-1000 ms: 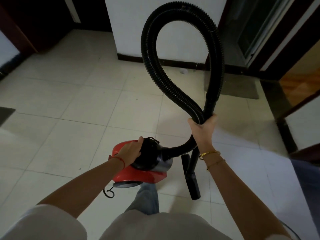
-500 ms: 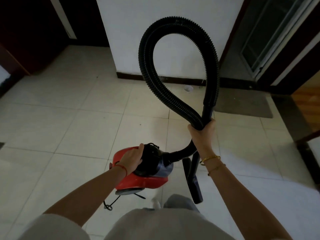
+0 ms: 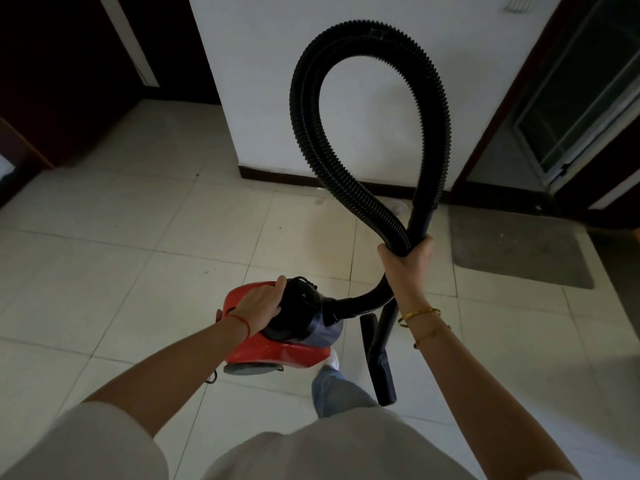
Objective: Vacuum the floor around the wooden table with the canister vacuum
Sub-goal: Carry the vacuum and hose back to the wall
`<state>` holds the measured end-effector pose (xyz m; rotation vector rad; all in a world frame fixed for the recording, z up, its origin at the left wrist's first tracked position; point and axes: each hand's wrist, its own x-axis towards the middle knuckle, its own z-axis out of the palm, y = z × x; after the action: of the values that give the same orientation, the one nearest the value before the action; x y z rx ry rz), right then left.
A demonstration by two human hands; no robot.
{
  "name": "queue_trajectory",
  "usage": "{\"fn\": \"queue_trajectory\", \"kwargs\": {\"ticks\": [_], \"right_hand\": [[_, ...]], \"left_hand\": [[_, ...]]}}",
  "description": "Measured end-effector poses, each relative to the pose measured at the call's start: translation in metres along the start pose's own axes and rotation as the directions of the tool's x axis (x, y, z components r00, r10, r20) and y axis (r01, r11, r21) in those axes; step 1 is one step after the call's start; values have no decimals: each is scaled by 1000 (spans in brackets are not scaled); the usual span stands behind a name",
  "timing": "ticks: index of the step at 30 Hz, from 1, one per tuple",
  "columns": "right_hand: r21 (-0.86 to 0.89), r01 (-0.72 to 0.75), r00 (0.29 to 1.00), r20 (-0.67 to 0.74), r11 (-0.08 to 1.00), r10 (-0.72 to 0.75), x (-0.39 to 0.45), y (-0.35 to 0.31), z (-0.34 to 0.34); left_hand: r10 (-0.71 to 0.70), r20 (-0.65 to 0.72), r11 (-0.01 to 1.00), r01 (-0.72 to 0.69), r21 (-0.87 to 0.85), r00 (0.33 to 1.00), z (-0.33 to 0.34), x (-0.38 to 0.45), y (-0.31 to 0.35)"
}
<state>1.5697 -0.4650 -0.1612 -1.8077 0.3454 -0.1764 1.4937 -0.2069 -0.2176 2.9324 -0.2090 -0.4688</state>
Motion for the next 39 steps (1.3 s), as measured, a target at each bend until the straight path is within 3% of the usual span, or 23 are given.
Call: {"fn": "queue_trajectory", "kwargs": {"ticks": [8,17,30,39], "right_hand": [[-3,-14,997,72,1000,14,165,-40,84],[-56,46,999,15,997,-45,314,-78,174],[-152,-15,995,-95,988,0,537,-84,332],[-208,-67,995,-89,976,49,661,-39,415]], "left_hand": [[-30,-30,999,31,23,999,-65,157,-50],[-19,-55,998,22,53,998,-117,328,-110],[25,65,1000,-25,0,998,-174,595,-221],[26,129,998,-33,49,991,-150,750,-271]]}}
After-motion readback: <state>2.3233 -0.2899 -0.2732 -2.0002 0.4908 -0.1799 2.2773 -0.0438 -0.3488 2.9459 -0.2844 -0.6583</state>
